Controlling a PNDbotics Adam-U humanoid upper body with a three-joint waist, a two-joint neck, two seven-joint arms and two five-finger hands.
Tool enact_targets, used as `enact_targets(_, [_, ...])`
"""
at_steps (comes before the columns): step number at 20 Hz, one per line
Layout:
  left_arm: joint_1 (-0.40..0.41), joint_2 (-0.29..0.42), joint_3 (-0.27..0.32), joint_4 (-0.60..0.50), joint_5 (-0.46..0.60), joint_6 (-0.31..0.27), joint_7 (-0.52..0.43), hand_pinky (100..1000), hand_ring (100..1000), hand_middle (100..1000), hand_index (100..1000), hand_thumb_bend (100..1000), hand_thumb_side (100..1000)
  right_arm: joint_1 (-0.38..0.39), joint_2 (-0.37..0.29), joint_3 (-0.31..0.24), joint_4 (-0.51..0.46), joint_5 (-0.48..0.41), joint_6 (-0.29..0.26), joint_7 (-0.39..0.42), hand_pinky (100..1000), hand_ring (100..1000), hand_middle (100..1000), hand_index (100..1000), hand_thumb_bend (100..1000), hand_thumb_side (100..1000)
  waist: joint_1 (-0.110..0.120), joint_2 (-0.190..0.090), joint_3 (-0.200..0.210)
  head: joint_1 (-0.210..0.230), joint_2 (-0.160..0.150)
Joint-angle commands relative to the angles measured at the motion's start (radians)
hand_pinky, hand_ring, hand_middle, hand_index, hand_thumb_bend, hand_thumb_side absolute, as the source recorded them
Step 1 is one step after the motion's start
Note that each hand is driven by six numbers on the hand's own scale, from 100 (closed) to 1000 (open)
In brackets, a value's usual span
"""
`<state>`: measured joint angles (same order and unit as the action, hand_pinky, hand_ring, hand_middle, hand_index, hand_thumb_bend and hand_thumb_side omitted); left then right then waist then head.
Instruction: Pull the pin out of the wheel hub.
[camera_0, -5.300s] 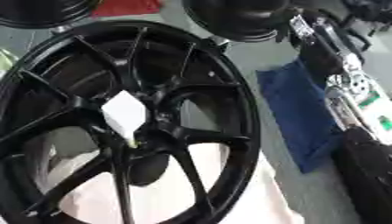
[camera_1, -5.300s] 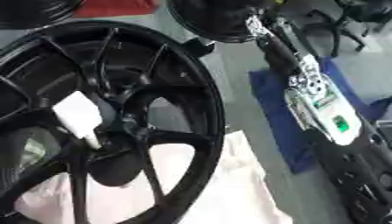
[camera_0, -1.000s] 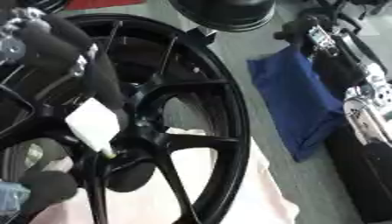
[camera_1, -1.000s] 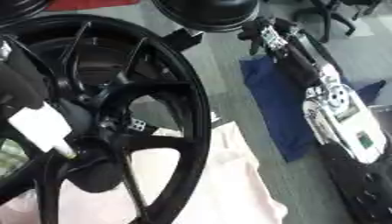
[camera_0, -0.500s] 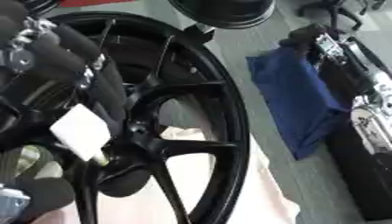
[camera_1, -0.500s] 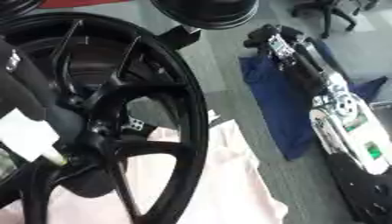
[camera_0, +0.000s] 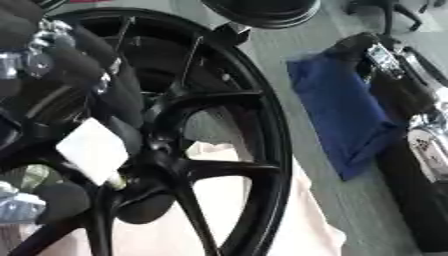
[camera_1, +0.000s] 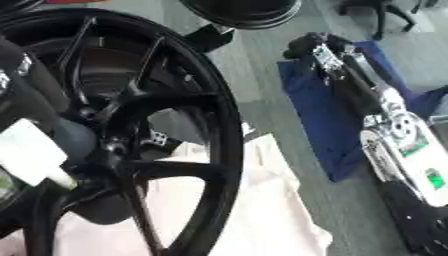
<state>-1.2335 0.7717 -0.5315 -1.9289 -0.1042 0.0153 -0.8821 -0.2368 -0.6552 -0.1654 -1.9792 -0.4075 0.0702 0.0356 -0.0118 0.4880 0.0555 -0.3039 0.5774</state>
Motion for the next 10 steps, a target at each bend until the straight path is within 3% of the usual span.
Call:
enact_targets(1, [-0.009,0.005,0.012,0.014,-0.014,-0.009,-0.005,831,739,737,798,327,285,-0.006,-0.015,-0.005,-0.021,0.007,-0.003,0.005,1000,801,373,674,100,640,0.0,-0.017,-0.004,0.005,-0.014])
enact_targets(10, [-0.008,-0.011,0.01,0.065,-0.042,-0.024,-0.023,832,746,755,808,357,193,-0.007,-0.01,-0.005,-0.021,0.006,-0.005,0.008,1000,801,373,674,100,641,0.003,-0.014,-0.009,0.007,-0.017])
